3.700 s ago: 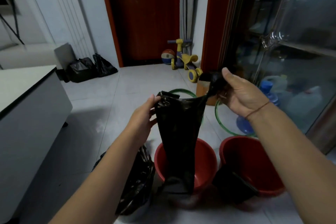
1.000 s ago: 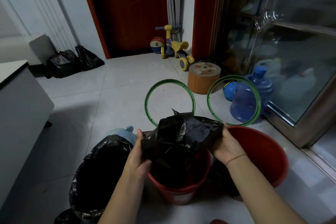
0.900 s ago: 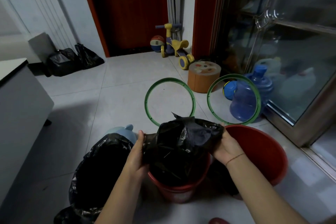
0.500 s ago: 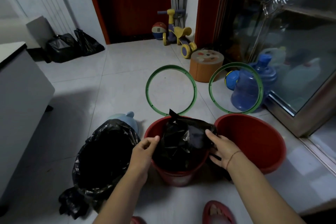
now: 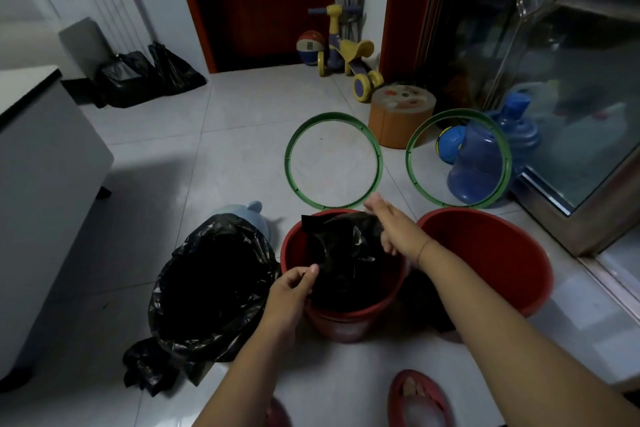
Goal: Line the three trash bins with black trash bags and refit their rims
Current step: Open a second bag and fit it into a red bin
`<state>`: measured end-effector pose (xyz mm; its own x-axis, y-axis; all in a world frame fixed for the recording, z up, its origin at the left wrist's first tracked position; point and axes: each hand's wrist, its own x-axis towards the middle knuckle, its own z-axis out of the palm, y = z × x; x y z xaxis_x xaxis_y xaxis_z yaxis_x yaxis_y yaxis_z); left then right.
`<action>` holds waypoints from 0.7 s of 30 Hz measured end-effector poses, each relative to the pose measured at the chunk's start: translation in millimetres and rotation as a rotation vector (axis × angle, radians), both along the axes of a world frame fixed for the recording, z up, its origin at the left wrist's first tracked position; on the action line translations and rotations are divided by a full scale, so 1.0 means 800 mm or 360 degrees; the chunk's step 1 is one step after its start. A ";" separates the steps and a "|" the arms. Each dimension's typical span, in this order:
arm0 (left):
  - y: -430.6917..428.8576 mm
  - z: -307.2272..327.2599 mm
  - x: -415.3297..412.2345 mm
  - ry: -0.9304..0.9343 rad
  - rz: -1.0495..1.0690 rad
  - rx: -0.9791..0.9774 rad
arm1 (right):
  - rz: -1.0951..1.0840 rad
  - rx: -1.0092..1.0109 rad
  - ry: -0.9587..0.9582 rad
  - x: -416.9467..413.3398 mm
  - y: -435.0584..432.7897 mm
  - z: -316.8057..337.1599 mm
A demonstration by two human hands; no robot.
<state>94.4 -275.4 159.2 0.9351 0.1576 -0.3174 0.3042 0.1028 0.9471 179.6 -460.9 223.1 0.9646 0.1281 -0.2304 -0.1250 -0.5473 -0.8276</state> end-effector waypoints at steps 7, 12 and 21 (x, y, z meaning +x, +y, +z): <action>0.007 -0.008 0.005 0.0121 0.0033 -0.0098 | 0.0209 -0.0040 0.0309 0.017 0.014 -0.006; 0.016 -0.004 0.020 0.0353 0.0518 -0.0712 | 0.0039 0.0360 0.0358 -0.032 -0.002 -0.020; 0.007 0.026 0.018 -0.0587 0.0413 0.0469 | 0.0172 0.0149 0.0319 -0.114 -0.019 -0.058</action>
<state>108.5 -270.0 180.2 0.8945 0.4313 0.1174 -0.0543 -0.1558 0.9863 88.2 -476.2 176.6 0.8802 0.2581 -0.3983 -0.2368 -0.4884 -0.8399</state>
